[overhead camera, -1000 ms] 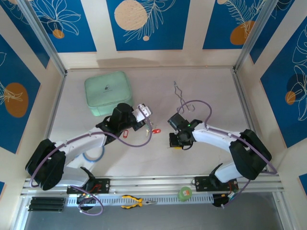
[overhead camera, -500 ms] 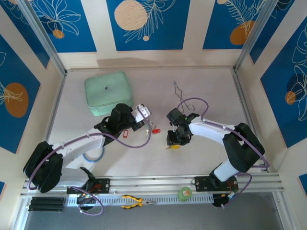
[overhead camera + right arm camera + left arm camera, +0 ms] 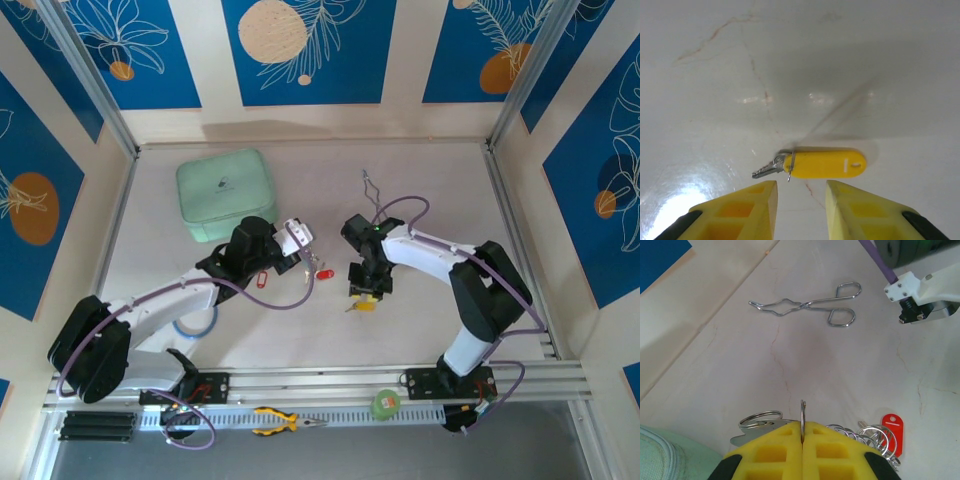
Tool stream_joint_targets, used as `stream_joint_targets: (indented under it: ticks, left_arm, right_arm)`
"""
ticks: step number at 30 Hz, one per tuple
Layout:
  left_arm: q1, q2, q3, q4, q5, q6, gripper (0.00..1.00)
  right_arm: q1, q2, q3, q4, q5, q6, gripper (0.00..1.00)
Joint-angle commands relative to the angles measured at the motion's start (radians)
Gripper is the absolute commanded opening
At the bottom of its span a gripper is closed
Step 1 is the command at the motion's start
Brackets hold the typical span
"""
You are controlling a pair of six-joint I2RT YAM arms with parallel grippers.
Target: Put the keys on the keyring
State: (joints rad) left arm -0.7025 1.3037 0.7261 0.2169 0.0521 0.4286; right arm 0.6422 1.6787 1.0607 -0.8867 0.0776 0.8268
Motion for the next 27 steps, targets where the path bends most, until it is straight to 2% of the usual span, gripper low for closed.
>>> stream_joint_targets:
  ticks: [1, 9, 25, 27]
  left_arm:
    - [0.006, -0.021, -0.004, 0.012, 0.032, 0.016, 0.00]
    - [0.007, -0.024, -0.007, 0.011, 0.032, 0.015, 0.00]
    - [0.006, -0.026, -0.007, 0.010, 0.033, 0.019, 0.00]
    - [0.006, -0.025, -0.007, 0.009, 0.034, 0.020, 0.00]
  right_arm:
    - [0.010, 0.035, 0.018, -0.025, -0.025, 0.058, 0.31]
    - [0.013, 0.065, 0.024, 0.005, -0.052, 0.056, 0.27]
    - [0.007, 0.096, 0.045, 0.009, -0.029, 0.035, 0.10]
    - [0.006, 0.096, 0.047, 0.007, -0.031, 0.032, 0.06]
